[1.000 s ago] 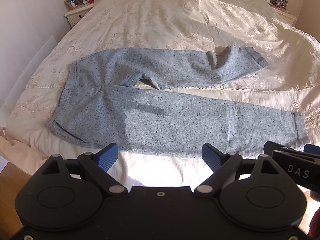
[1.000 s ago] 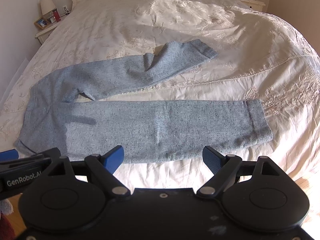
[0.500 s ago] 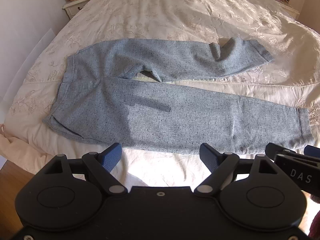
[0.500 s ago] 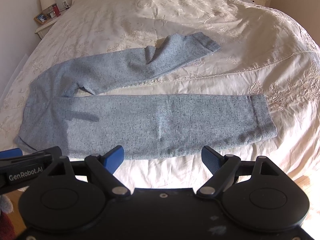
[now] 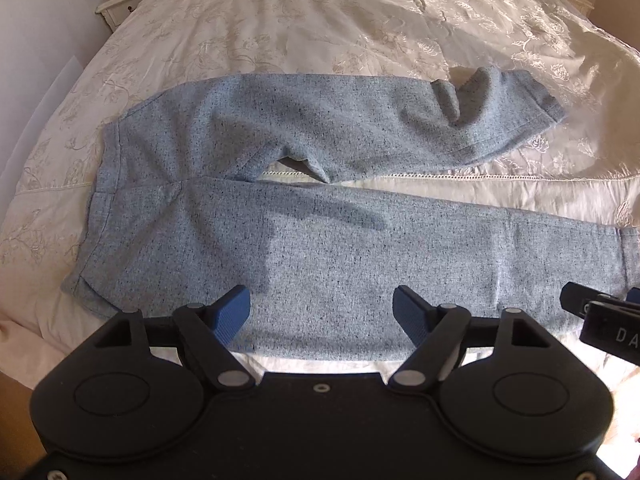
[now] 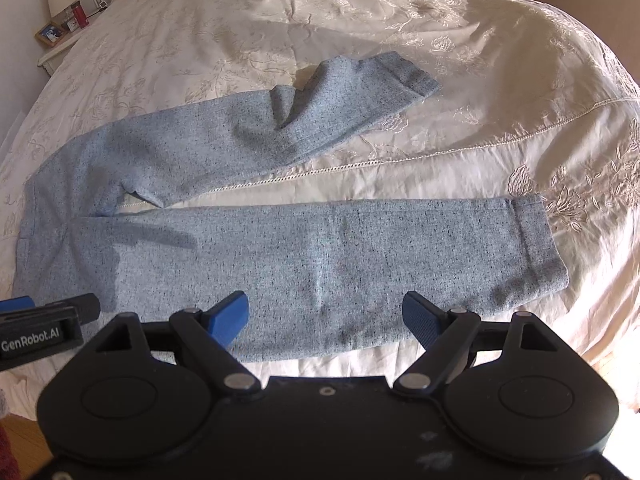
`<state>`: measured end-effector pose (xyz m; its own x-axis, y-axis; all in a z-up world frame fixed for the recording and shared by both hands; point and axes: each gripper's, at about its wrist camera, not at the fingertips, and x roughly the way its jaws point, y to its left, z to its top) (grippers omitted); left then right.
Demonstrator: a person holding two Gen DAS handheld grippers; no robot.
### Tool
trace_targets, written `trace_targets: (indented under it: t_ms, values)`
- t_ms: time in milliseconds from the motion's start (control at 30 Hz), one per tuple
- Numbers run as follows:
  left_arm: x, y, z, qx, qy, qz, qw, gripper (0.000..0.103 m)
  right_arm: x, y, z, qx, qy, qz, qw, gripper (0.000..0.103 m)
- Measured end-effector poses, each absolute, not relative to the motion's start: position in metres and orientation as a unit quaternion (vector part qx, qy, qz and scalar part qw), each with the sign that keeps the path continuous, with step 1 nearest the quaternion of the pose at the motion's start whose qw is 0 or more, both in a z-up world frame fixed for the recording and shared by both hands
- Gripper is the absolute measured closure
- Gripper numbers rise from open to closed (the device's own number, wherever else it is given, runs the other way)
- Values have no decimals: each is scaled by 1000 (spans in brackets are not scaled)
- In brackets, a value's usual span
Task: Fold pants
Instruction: 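Grasp the cuff of one trouser leg with the right tool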
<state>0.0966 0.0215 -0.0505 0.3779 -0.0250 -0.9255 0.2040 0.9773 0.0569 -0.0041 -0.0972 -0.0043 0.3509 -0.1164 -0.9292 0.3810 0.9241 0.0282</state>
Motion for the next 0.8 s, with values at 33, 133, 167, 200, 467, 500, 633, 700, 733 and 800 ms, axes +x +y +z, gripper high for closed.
trace_targets:
  t_ms: [33,133,167,200,467,500,633,700,733,800]
  values:
    - [105,22,-53,83,553,-74,826,25,2,-100,-5,122,546,-159,813,17]
    - [130,22,-61,95,549,-85,826,26,24,-112,-11,129,541,-182,811,17]
    - [137,22,-63,101,548,-90,825,27,30,-116,-13,129,542,-189,809,17]
    - [144,21,-66,106,548,-94,825,29,37,-122,-16,128,541,-197,808,17]
    - [193,7,-79,117,541,-119,824,32,93,-182,-27,133,524,-226,810,17]
    - [197,5,-79,111,543,-119,824,32,102,-192,-30,136,523,-227,810,17]
    - [209,-1,-80,84,557,-109,819,32,133,-232,-43,148,520,-226,810,17]
    - [211,-5,-80,80,560,-94,819,32,154,-257,-55,160,524,-226,805,17]
    - [212,-7,-81,78,561,-85,819,32,164,-268,-60,165,526,-223,804,17]
    - [211,-9,-81,69,565,-69,819,32,180,-286,-71,168,527,-219,804,18]
